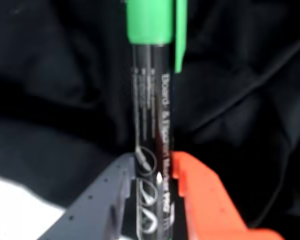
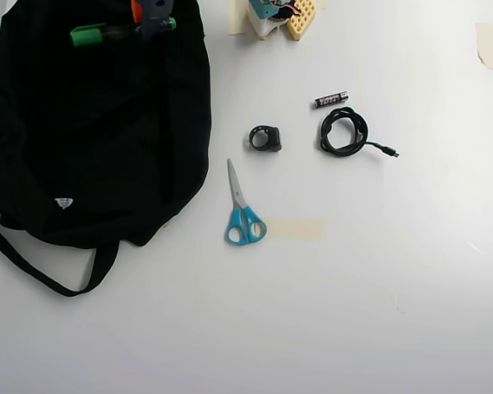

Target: Put the green marker into the black bag

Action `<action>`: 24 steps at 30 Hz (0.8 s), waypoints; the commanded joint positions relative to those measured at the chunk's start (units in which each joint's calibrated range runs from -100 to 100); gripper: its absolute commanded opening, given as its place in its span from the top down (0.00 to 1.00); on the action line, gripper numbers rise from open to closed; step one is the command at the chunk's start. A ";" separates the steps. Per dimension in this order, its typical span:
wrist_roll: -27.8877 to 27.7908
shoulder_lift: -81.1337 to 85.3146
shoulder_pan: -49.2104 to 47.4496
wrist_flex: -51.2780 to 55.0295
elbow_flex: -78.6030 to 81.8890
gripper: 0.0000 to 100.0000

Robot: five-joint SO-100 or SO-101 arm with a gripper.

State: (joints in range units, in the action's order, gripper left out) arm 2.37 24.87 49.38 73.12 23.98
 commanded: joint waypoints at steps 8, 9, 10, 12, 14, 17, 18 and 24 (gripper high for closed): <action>-0.53 -21.05 4.40 -20.67 -5.38 0.98; -0.59 -21.55 4.55 -20.67 -5.47 0.98; -0.59 -21.88 5.82 -20.75 -5.56 0.98; -0.53 -21.88 6.05 -20.67 -5.56 0.97; -0.38 -21.79 5.45 -19.98 -5.56 0.93; -0.48 -20.55 2.08 -17.91 -5.56 0.75; -0.53 -20.47 0.89 -17.82 -5.56 0.74; 0.10 -0.72 -9.29 0.18 -13.65 0.85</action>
State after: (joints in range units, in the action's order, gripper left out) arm 2.22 12.08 44.16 69.86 13.05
